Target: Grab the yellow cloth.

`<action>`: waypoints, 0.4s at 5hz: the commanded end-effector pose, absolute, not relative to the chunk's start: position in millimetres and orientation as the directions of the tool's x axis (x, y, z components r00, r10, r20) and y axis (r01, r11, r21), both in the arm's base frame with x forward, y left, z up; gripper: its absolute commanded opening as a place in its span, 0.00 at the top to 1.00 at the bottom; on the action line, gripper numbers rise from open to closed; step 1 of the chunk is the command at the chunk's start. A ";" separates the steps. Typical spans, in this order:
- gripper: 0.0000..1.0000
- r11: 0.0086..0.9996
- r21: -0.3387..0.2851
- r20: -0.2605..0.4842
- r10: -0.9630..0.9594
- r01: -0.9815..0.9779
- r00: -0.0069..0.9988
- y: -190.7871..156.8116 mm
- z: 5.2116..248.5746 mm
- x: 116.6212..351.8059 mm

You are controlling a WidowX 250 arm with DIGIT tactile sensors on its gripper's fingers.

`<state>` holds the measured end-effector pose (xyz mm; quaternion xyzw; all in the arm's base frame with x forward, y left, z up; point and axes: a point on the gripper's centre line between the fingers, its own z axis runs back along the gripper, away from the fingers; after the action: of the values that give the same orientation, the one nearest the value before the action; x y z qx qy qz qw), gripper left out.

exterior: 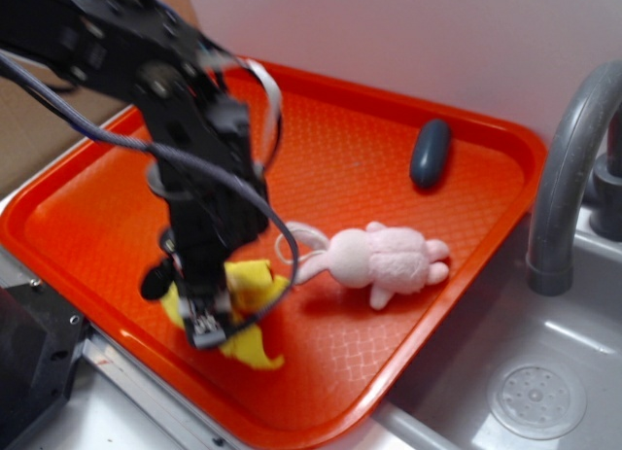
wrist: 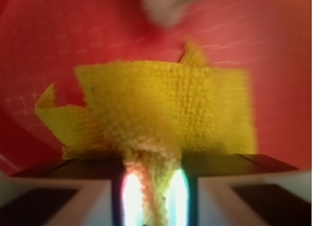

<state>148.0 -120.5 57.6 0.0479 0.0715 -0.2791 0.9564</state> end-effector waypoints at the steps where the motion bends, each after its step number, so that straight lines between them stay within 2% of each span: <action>1: 1.00 0.934 0.071 -0.021 -0.350 0.351 0.936 -85.9 136.9 147.5; 2: 1.00 0.973 -0.002 0.136 -0.229 0.232 0.964 -42.9 175.8 144.6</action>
<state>156.1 -37.1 167.8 -0.0051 -0.0550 -0.1163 0.9917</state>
